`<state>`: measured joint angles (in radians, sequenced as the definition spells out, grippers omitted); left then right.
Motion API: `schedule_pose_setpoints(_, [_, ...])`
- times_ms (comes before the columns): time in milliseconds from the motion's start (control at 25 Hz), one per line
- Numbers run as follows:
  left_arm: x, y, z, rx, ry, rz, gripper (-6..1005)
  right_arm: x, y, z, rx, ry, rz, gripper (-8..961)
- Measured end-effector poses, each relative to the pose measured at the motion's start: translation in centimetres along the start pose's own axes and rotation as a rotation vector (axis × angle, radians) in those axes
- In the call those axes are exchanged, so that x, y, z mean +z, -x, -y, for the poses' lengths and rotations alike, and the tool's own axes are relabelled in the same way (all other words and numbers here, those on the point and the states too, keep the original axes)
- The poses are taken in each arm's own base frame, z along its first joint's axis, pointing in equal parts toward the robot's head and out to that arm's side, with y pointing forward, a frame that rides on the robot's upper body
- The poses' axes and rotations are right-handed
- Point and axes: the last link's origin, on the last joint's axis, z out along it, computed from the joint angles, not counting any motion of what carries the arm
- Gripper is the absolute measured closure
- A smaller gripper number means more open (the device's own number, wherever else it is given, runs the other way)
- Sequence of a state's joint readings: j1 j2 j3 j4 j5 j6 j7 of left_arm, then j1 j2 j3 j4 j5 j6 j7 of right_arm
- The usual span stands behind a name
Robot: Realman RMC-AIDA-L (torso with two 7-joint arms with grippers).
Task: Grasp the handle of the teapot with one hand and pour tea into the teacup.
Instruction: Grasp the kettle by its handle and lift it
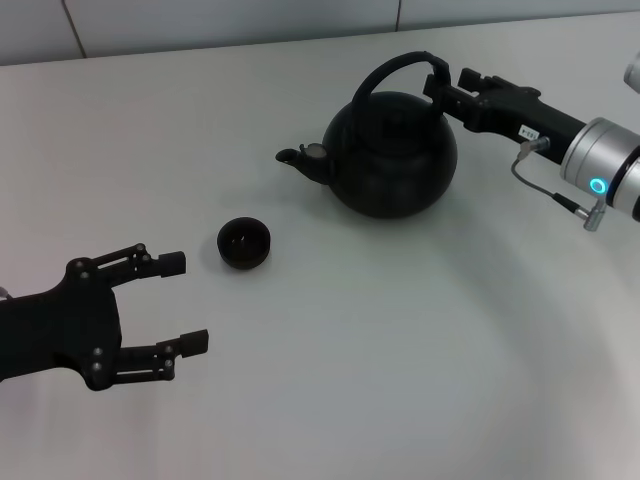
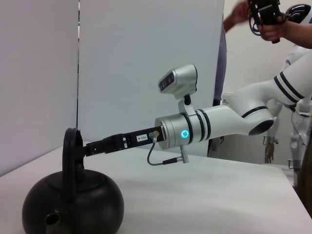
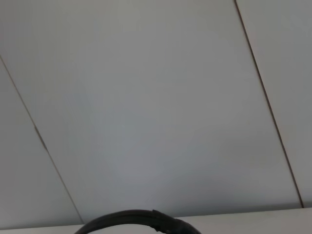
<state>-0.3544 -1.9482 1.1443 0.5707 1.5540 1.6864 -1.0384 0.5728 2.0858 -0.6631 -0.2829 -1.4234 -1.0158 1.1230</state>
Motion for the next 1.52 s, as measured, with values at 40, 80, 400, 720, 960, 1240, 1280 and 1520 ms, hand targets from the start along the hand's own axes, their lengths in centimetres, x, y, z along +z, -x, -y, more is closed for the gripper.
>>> schedule_pose_setpoints(40, [0.0, 0.01, 0.02, 0.0, -0.002, 0.001, 150, 0.06, 0.03, -0.04, -0.002, 0.002, -0.001, 325])
schedule_pose_setpoints(80, [0.0, 0.03, 0.04, 0.0, -0.003, 0.002, 150, 0.13, 0.05, -0.1, -0.003, 0.004, -0.002, 325])
schedule_pose_setpoints(400, [0.04, 0.08, 0.07, -0.001, -0.006, 0.004, 150, 0.55, 0.18, -0.4, -0.006, 0.017, -0.005, 356])
schedule_pose_setpoints(720, [0.03, 0.13, 0.03, -0.002, -0.007, 0.004, 150, 0.57, -0.22, -0.62, -0.028, 0.026, -0.021, 396])
schedule_pose_setpoints(960, [0.08, 0.06, 0.09, 0.0, -0.005, 0.004, 150, 0.78, -0.34, -0.73, -0.046, 0.026, -0.033, 427])
schedule_pose_setpoints(1240, [-0.04, 0.15, 0.03, -0.003, -0.008, 0.005, 150, 0.76, -0.28, -0.65, -0.041, 0.02, -0.027, 668])
schedule_pose_setpoints(1280, [-0.06, 0.16, 0.02, -0.003, -0.008, 0.006, 150, 0.76, -0.28, -0.65, -0.041, 0.02, -0.027, 697])
schedule_pose_setpoints(1520, [-0.08, 0.17, 0.02, -0.003, -0.009, 0.006, 150, 0.77, -0.26, -0.67, -0.039, 0.02, -0.024, 785])
